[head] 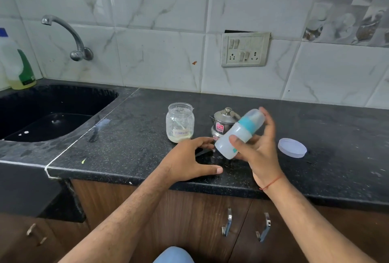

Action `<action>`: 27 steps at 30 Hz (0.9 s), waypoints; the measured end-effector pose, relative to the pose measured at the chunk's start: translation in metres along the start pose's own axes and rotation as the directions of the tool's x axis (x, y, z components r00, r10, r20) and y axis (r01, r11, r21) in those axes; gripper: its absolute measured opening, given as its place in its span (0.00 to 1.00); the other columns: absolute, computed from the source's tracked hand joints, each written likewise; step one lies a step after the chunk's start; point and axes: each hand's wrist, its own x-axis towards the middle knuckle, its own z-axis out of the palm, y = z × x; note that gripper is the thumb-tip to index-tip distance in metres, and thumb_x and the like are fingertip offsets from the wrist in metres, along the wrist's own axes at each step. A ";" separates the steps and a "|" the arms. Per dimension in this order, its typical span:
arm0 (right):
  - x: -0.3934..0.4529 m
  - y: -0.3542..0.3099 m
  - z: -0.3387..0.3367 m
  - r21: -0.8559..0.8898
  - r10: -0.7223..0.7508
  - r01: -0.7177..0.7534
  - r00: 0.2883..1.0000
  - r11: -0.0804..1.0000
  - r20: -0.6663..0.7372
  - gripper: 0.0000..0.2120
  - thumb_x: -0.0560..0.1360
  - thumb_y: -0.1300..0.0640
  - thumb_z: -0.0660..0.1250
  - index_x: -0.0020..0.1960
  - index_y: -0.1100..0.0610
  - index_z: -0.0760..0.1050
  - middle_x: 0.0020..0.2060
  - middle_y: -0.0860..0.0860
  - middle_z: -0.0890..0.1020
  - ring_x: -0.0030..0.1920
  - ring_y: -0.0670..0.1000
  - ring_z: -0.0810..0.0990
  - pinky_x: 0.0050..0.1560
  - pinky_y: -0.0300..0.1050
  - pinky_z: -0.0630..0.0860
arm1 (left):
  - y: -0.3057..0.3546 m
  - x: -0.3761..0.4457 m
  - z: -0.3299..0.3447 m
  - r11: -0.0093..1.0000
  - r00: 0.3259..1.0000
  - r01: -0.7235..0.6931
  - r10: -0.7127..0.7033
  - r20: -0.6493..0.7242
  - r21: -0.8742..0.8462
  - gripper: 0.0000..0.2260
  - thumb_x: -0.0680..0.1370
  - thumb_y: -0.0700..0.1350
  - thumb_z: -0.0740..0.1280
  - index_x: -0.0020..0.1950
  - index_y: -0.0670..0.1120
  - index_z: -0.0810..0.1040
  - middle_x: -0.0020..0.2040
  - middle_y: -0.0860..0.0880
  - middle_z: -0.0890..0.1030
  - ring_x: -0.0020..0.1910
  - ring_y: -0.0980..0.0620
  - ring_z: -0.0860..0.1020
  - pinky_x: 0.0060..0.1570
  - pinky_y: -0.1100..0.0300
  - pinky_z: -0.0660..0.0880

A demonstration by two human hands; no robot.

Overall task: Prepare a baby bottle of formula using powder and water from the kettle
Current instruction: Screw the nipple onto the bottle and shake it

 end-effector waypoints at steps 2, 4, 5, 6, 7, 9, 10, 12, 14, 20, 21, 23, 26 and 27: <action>0.005 0.000 -0.008 0.132 -0.010 0.028 0.992 0.991 -0.128 0.39 0.74 0.64 0.76 0.75 0.40 0.62 0.60 0.53 0.81 0.61 0.60 0.85 0.46 0.64 0.85 | 0.001 0.000 -0.002 1.000 1.000 -0.003 0.003 0.002 -0.004 0.47 0.66 0.68 0.83 0.81 0.55 0.73 0.68 0.62 0.84 0.71 0.67 0.77 0.78 0.54 0.73; 0.009 -0.002 -0.013 0.245 0.046 0.006 0.977 0.969 -0.207 0.35 0.78 0.64 0.74 0.75 0.42 0.61 0.62 0.53 0.80 0.63 0.63 0.84 0.44 0.62 0.85 | 0.002 -0.001 -0.001 1.000 1.000 -0.001 0.001 -0.004 -0.009 0.47 0.66 0.69 0.83 0.81 0.56 0.73 0.67 0.63 0.84 0.71 0.67 0.77 0.78 0.54 0.72; 0.010 -0.003 -0.012 0.197 0.060 -0.031 0.988 0.980 -0.145 0.36 0.78 0.66 0.73 0.75 0.42 0.61 0.62 0.54 0.81 0.62 0.62 0.84 0.42 0.61 0.85 | 0.002 -0.001 -0.001 1.000 1.000 0.002 -0.002 -0.013 -0.016 0.46 0.66 0.69 0.83 0.81 0.56 0.73 0.67 0.64 0.84 0.71 0.67 0.77 0.78 0.54 0.72; 0.009 -0.001 -0.010 0.123 0.057 -0.049 0.996 0.991 -0.065 0.37 0.77 0.67 0.74 0.76 0.42 0.62 0.61 0.54 0.81 0.59 0.59 0.85 0.42 0.61 0.86 | 0.002 -0.002 -0.001 1.000 1.000 0.001 -0.002 -0.015 -0.021 0.46 0.66 0.68 0.83 0.80 0.57 0.73 0.67 0.64 0.84 0.71 0.68 0.77 0.78 0.54 0.72; 0.008 0.001 -0.010 0.075 0.040 -0.037 0.998 0.996 -0.041 0.39 0.76 0.67 0.74 0.76 0.41 0.62 0.61 0.55 0.81 0.58 0.57 0.85 0.42 0.61 0.86 | 0.002 -0.002 -0.001 1.000 1.000 -0.001 0.001 -0.016 -0.022 0.45 0.66 0.67 0.83 0.80 0.57 0.73 0.67 0.64 0.84 0.71 0.68 0.77 0.78 0.54 0.72; 0.010 0.002 -0.011 0.175 0.023 0.009 0.984 0.985 -0.177 0.38 0.76 0.66 0.75 0.76 0.42 0.60 0.65 0.57 0.79 0.62 0.60 0.85 0.44 0.62 0.86 | 0.002 -0.001 -0.001 1.000 1.000 -0.009 0.008 -0.020 -0.016 0.44 0.67 0.66 0.84 0.80 0.57 0.74 0.67 0.64 0.84 0.70 0.69 0.77 0.78 0.56 0.72; 0.012 0.001 -0.013 0.236 0.045 0.006 0.976 0.972 -0.211 0.38 0.77 0.65 0.75 0.76 0.43 0.59 0.67 0.58 0.78 0.64 0.63 0.84 0.44 0.62 0.85 | 0.002 -0.001 -0.001 1.000 1.000 -0.010 0.009 -0.023 -0.012 0.44 0.67 0.66 0.84 0.80 0.58 0.74 0.67 0.64 0.83 0.71 0.69 0.76 0.78 0.56 0.72; 0.012 -0.001 -0.010 0.143 0.067 -0.053 0.993 0.988 -0.095 0.39 0.73 0.64 0.77 0.75 0.44 0.61 0.66 0.58 0.79 0.62 0.62 0.85 0.42 0.60 0.85 | 0.002 -0.001 0.000 1.000 0.999 -0.018 0.018 -0.034 -0.013 0.44 0.67 0.66 0.84 0.79 0.58 0.74 0.67 0.64 0.84 0.70 0.69 0.77 0.78 0.56 0.72; 0.011 0.002 -0.009 0.046 0.047 -0.046 0.999 0.998 -0.020 0.41 0.71 0.64 0.78 0.75 0.42 0.63 0.65 0.56 0.80 0.59 0.58 0.85 0.42 0.61 0.85 | 0.002 -0.001 -0.001 1.000 0.999 -0.030 0.030 -0.029 -0.007 0.44 0.66 0.66 0.84 0.79 0.58 0.74 0.67 0.63 0.83 0.70 0.70 0.77 0.78 0.55 0.73; 0.010 0.001 -0.011 0.074 0.086 -0.085 0.996 0.994 -0.008 0.39 0.72 0.64 0.77 0.75 0.43 0.63 0.65 0.55 0.78 0.61 0.59 0.84 0.43 0.64 0.85 | 0.003 -0.002 -0.001 0.999 0.999 -0.036 0.036 -0.028 0.004 0.44 0.66 0.66 0.84 0.79 0.59 0.74 0.69 0.64 0.82 0.71 0.68 0.76 0.78 0.55 0.72; 0.010 0.003 -0.010 0.063 0.062 -0.061 0.998 0.996 -0.009 0.39 0.72 0.64 0.77 0.75 0.43 0.63 0.65 0.55 0.79 0.60 0.57 0.84 0.43 0.65 0.85 | 0.003 -0.002 -0.001 0.999 0.999 -0.039 0.039 -0.030 0.007 0.43 0.67 0.66 0.84 0.79 0.59 0.74 0.69 0.64 0.82 0.72 0.68 0.76 0.78 0.55 0.72; 0.013 0.004 -0.014 0.208 0.053 -0.018 0.984 0.978 -0.167 0.36 0.77 0.65 0.75 0.75 0.44 0.60 0.67 0.55 0.78 0.63 0.61 0.83 0.45 0.65 0.85 | 0.003 -0.001 -0.001 1.000 0.999 -0.030 0.030 -0.027 0.005 0.43 0.67 0.65 0.85 0.79 0.59 0.74 0.68 0.64 0.82 0.72 0.67 0.76 0.78 0.54 0.72; 0.013 0.001 -0.014 0.135 0.116 -0.110 0.992 0.985 -0.040 0.38 0.74 0.63 0.76 0.75 0.43 0.61 0.62 0.55 0.79 0.62 0.64 0.84 0.42 0.63 0.85 | 0.002 -0.002 -0.001 1.000 0.999 -0.029 0.029 -0.028 0.002 0.44 0.66 0.66 0.84 0.79 0.59 0.74 0.68 0.64 0.82 0.72 0.67 0.76 0.78 0.54 0.72; 0.009 0.001 -0.013 0.064 0.112 -0.113 0.993 0.992 0.031 0.39 0.72 0.63 0.76 0.75 0.42 0.63 0.62 0.57 0.79 0.60 0.62 0.84 0.42 0.63 0.85 | 0.002 -0.002 -0.001 0.999 0.999 -0.032 0.032 -0.024 0.003 0.43 0.66 0.66 0.84 0.79 0.59 0.74 0.68 0.64 0.82 0.72 0.67 0.76 0.78 0.54 0.72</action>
